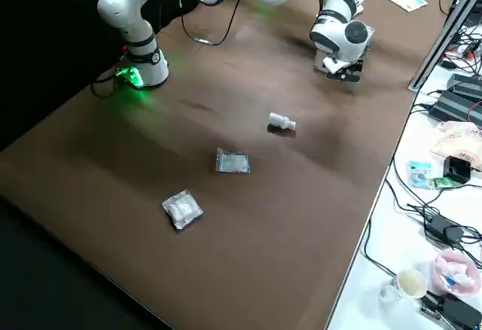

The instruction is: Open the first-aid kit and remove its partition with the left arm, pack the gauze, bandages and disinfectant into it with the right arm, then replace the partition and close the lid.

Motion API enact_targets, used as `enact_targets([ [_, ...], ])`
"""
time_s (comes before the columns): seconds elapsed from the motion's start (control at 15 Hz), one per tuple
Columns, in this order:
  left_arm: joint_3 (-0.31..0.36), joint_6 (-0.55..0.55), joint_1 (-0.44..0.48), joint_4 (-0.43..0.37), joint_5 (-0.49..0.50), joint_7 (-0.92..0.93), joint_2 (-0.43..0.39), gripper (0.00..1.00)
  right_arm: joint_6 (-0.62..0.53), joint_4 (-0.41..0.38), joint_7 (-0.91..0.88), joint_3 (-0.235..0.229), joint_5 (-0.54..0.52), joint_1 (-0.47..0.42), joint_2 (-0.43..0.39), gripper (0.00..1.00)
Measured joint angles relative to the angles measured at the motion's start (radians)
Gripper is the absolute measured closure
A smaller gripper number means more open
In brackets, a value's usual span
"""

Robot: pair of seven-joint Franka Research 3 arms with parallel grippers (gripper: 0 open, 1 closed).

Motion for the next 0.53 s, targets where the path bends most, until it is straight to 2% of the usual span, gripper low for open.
enact_targets([
  [0.53,-0.013,-0.018,0.000,-0.022,0.000,-0.007,-0.015,0.87,-0.001,0.000,0.001,0.000,0.000,0.000,0.000,0.01],
])
